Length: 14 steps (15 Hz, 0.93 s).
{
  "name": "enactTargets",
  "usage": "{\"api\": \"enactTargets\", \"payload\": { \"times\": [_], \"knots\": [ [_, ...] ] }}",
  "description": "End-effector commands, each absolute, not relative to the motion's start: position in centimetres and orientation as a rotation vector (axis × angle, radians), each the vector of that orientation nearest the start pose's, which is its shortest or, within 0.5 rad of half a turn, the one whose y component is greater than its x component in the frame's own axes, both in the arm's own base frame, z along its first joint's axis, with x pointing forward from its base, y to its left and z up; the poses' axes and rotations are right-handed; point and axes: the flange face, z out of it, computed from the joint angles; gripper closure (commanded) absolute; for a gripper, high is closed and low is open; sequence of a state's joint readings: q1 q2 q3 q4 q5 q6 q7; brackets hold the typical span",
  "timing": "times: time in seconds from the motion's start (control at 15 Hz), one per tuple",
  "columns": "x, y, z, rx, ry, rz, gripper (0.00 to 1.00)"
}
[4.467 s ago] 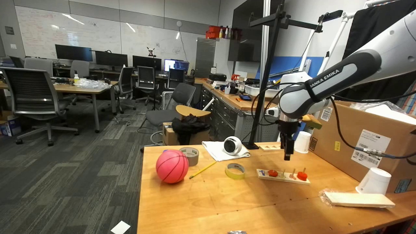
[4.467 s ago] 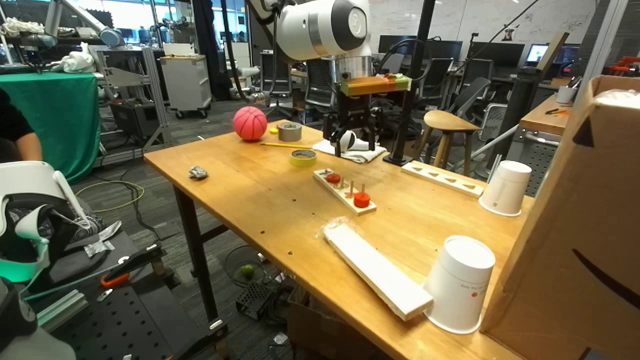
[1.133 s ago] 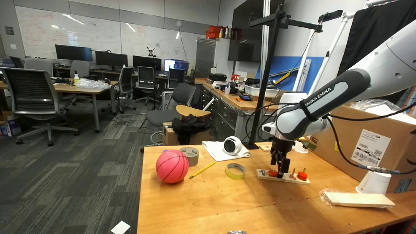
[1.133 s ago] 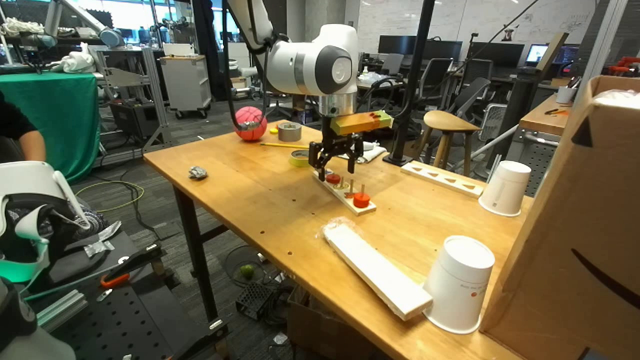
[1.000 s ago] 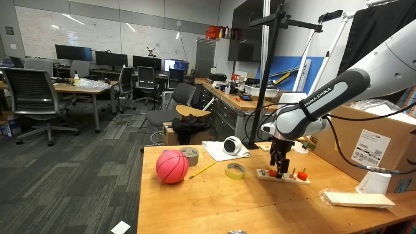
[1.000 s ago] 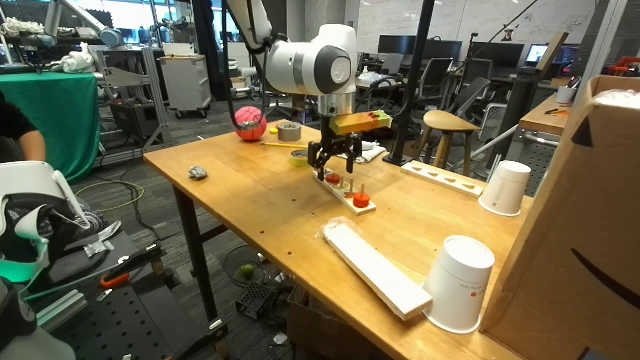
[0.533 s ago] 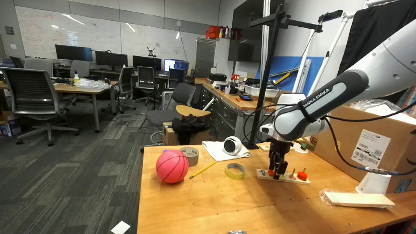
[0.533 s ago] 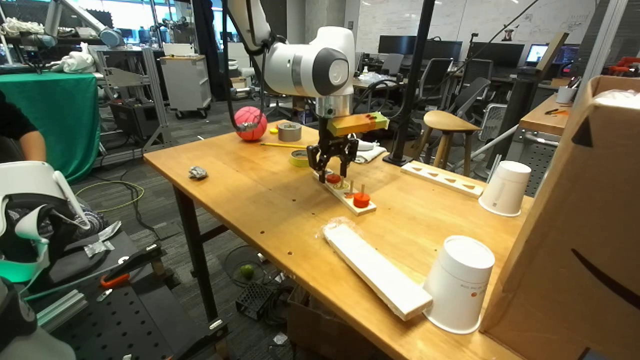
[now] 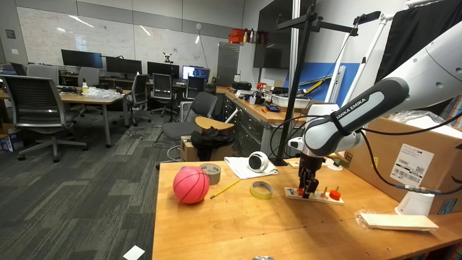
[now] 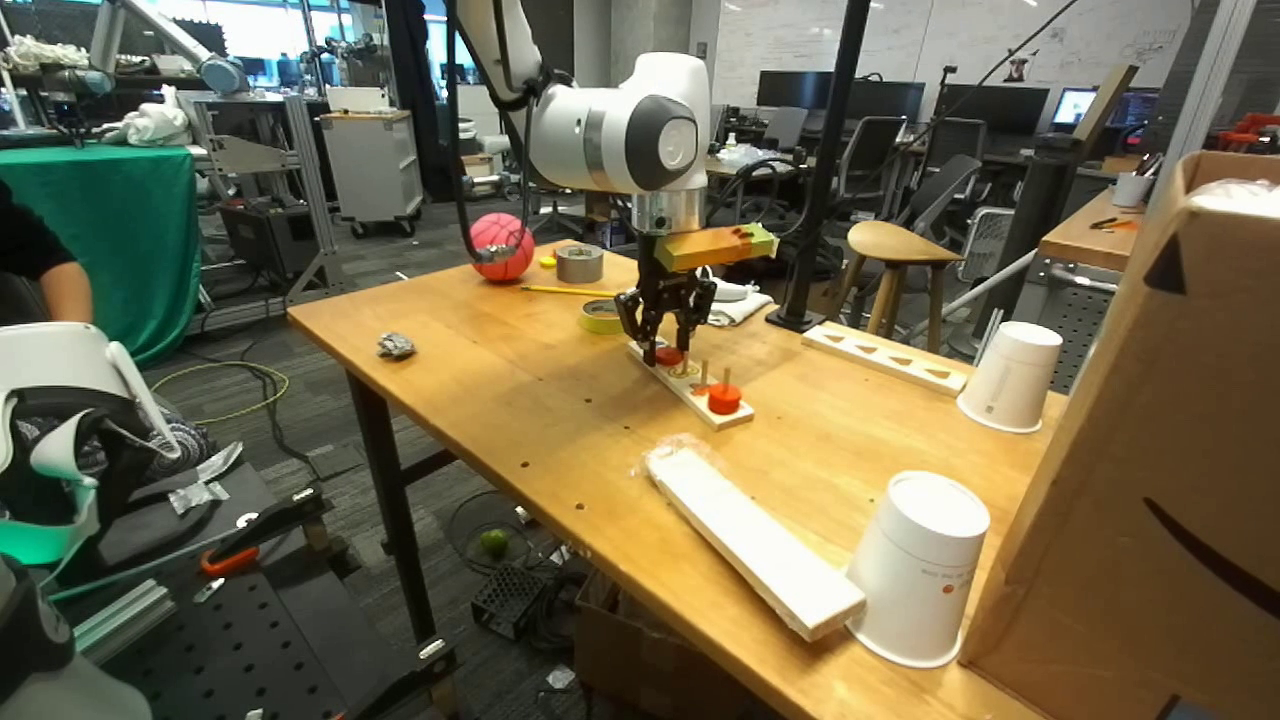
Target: Move one right block to the first right position, then the left block, then the remaining block to the first right position
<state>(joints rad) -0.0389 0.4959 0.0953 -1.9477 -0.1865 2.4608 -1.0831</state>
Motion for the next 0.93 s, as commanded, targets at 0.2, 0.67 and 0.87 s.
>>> {"api": "enactTargets", "payload": {
  "times": [0.2, 0.67, 0.87],
  "knots": [
    [62.75, 3.73, 23.00, -2.577, -1.923, 0.031, 0.73],
    [62.95, 3.89, 23.06, -2.563, -1.938, 0.056, 0.73],
    [63.03, 3.78, 23.26, -2.556, -1.943, 0.095, 0.73]
  ]
}}
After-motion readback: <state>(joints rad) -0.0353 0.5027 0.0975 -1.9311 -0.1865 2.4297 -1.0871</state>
